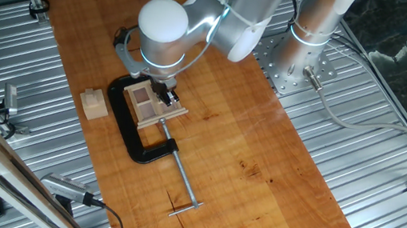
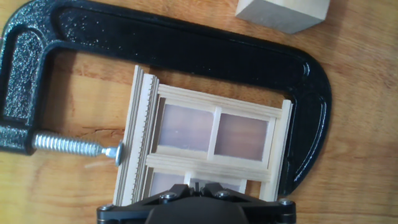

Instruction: Open a sliding window

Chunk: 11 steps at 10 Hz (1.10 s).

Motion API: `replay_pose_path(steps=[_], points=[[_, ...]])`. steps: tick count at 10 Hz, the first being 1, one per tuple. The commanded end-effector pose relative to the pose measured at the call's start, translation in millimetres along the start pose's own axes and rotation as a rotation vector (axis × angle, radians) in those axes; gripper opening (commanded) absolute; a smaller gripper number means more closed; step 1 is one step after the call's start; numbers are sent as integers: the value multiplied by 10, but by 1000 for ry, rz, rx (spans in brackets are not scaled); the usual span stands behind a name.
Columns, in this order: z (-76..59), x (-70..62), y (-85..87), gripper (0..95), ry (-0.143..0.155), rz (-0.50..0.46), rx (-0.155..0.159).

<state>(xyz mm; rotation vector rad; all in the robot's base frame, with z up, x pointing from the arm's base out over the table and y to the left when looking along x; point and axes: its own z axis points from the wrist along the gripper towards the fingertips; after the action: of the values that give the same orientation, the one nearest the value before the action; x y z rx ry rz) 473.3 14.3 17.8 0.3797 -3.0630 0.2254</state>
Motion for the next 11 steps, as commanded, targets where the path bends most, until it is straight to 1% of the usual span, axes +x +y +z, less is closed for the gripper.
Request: replay_pose_path(steps=[1, 3, 11], points=[[8, -5, 1, 0, -1, 14, -6], [8, -5, 1, 0, -2, 31, -11], [-8, 2, -3, 0, 2, 95, -9]])
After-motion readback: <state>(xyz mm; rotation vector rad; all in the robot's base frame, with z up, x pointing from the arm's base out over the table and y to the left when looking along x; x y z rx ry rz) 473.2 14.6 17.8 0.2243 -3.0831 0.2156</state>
